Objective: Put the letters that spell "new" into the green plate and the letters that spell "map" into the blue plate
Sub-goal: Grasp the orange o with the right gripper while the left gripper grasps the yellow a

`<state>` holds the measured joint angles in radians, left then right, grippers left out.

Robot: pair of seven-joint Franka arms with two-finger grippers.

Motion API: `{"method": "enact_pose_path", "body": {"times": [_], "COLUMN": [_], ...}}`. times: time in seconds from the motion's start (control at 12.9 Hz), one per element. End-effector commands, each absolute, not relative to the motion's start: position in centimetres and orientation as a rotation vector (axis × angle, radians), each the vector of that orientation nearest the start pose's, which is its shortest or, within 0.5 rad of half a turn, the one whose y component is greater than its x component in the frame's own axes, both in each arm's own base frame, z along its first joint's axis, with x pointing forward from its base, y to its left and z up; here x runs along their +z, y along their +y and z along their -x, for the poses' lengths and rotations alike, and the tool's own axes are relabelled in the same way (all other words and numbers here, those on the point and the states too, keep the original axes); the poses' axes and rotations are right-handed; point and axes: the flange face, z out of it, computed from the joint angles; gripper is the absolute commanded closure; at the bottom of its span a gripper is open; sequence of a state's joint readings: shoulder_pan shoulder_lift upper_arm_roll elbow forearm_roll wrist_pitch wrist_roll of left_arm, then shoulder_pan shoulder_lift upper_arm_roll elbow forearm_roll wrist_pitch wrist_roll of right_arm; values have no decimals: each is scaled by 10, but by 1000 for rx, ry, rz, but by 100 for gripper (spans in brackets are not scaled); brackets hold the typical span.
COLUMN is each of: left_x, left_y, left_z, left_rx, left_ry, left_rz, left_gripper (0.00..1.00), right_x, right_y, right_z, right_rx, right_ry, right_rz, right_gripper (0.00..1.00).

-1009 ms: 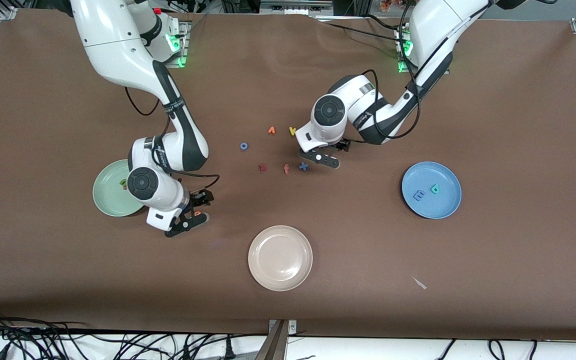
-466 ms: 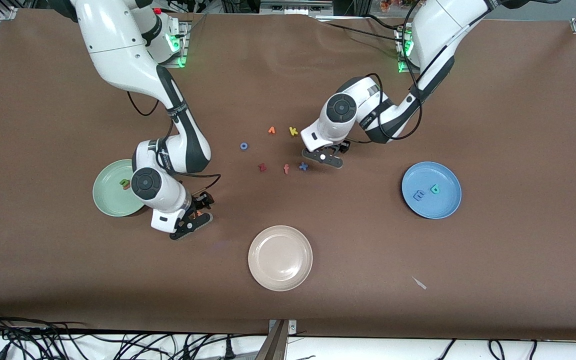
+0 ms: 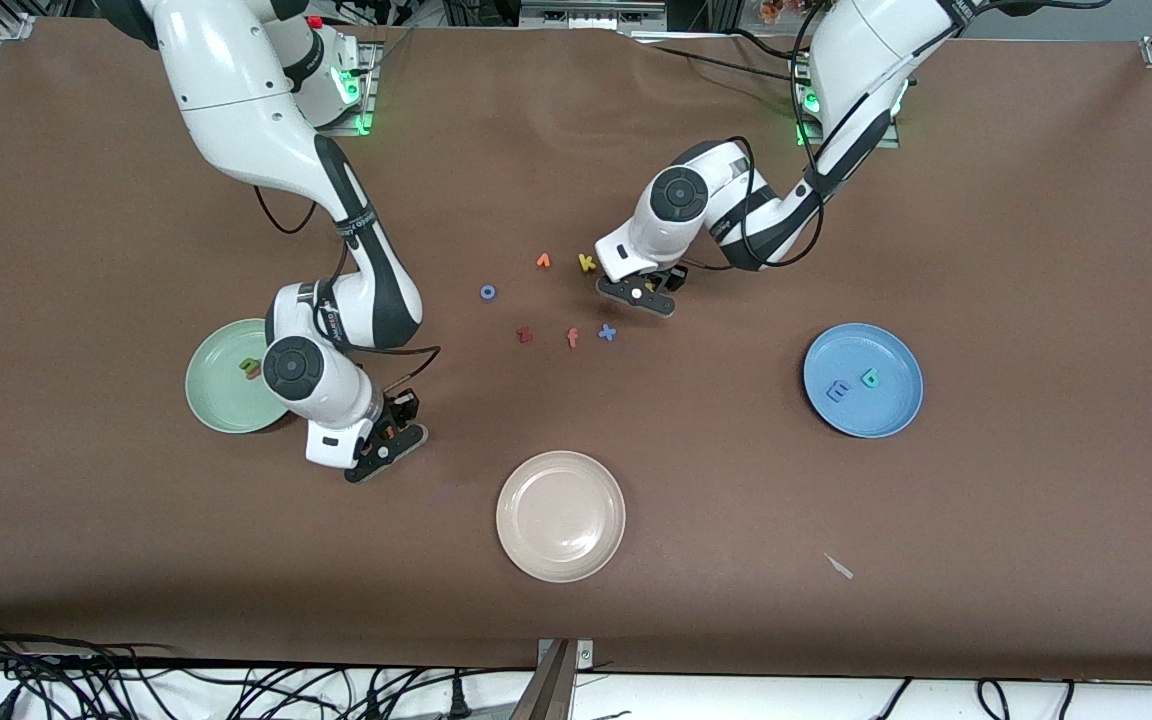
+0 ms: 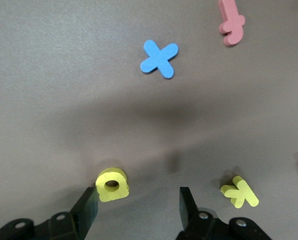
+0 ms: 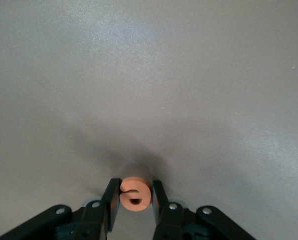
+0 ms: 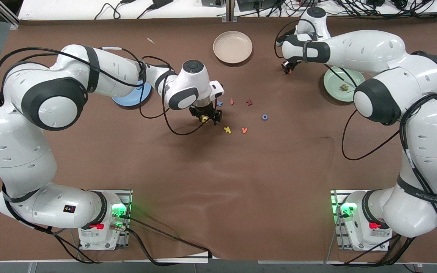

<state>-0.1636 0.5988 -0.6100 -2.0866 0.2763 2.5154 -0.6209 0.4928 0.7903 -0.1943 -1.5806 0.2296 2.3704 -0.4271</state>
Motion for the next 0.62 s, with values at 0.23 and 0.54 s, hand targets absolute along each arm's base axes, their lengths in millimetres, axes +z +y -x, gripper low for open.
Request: {"method": "enact_pose_path", "body": {"times": [0.23, 0.54], "left_x": [174, 171], "left_y": [-401, -397], "left_z": [-401, -405], "left_rx": [180, 157], "left_ry": [535, 561], "left_rz": [3166, 3146], "left_gripper": [39, 38], "right_x": [202, 255], "right_y": [224, 147], "right_z": [-678, -682], "right_rx": [6, 241], "right_ry": [-938, -766], "right_rz": [2948, 2954], "right_gripper": [100, 100]}}
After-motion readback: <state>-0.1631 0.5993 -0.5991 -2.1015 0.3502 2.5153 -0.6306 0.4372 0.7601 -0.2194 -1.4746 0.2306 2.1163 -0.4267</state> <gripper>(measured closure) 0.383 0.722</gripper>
